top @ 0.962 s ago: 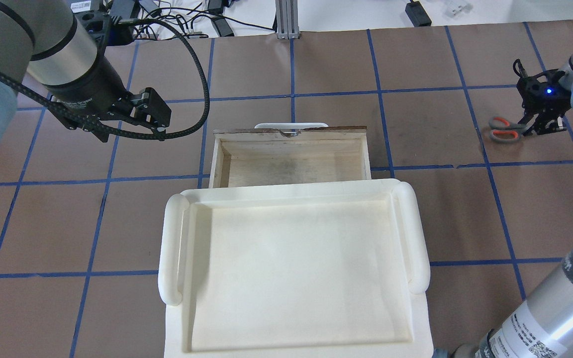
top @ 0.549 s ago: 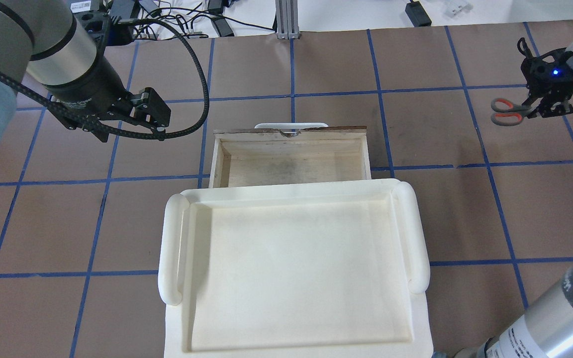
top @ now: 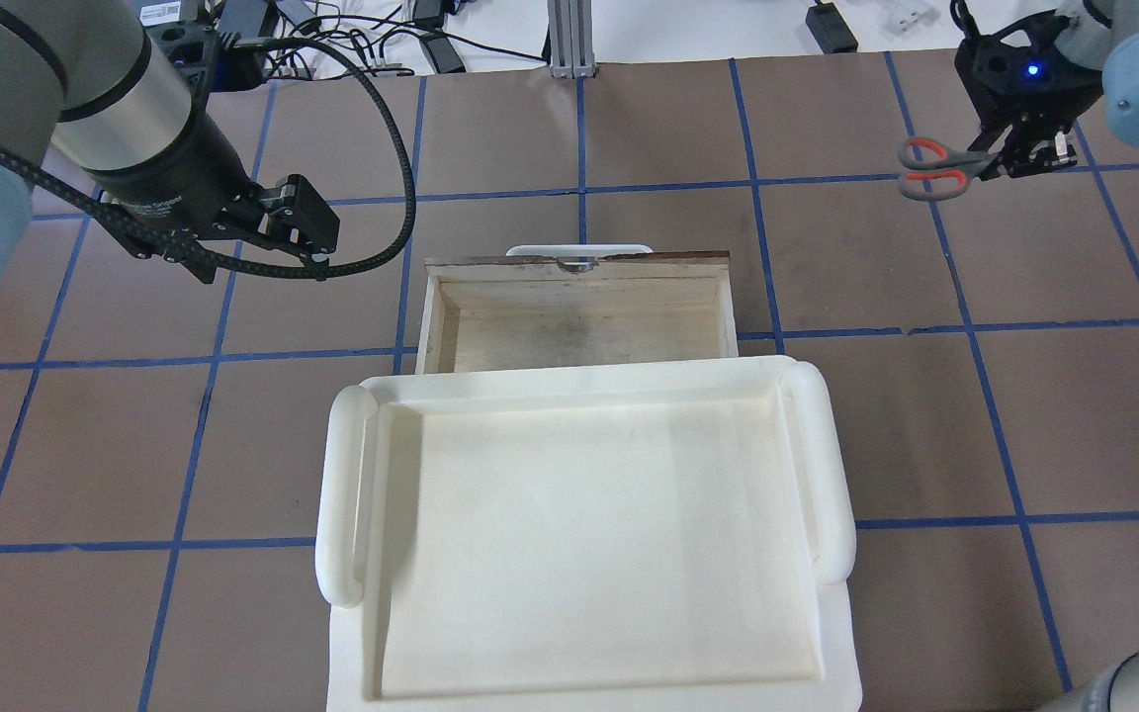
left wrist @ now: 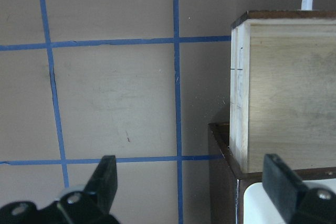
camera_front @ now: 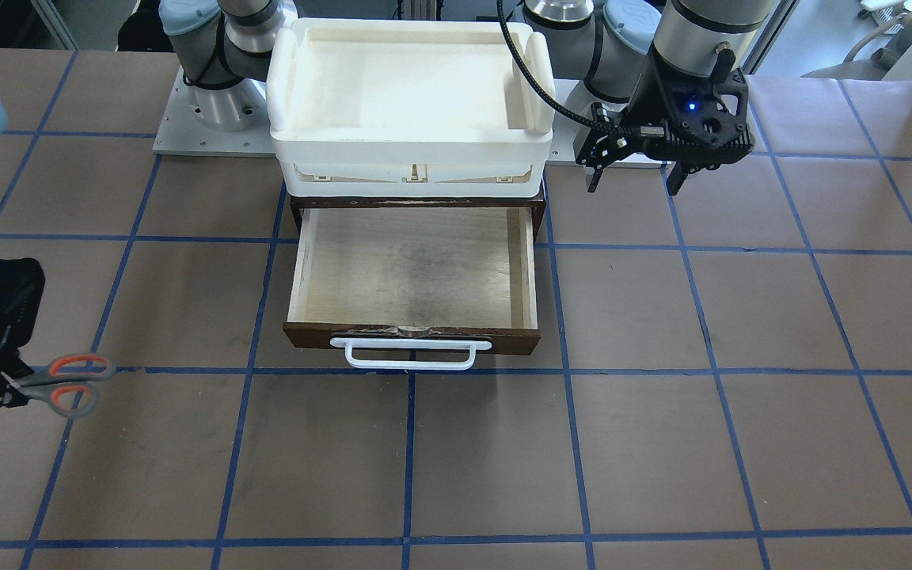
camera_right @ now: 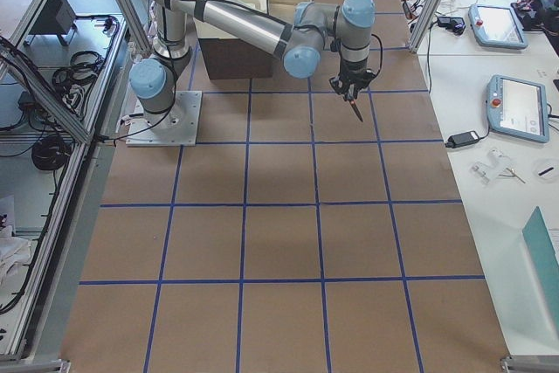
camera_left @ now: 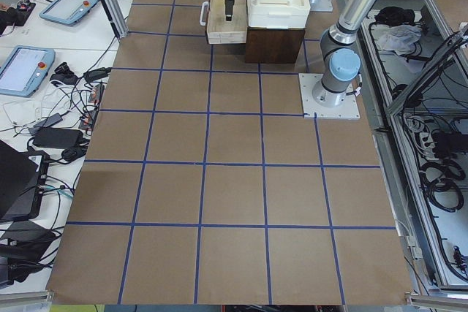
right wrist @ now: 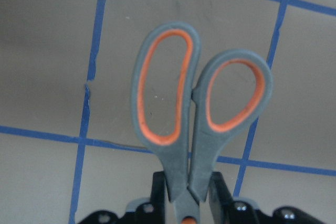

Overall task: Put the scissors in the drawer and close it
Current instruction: 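Lift the scissors with the right gripper and carry them over the drawer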

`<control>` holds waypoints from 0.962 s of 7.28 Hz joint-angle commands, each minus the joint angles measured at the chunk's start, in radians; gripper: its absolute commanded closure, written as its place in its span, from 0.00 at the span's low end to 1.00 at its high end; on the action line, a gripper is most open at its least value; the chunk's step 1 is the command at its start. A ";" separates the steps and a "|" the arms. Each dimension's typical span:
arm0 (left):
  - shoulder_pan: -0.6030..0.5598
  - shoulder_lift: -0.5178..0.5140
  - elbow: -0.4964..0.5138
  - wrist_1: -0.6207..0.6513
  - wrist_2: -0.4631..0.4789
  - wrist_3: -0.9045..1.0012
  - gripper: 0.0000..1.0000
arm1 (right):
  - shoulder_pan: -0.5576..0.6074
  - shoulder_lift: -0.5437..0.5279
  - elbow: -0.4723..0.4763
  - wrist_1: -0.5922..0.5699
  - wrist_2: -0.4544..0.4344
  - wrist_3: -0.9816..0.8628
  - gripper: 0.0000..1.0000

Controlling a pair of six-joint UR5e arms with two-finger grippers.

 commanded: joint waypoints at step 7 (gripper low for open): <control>0.000 0.004 -0.006 0.001 0.001 0.000 0.00 | 0.486 -0.076 0.003 0.097 -0.019 0.682 1.00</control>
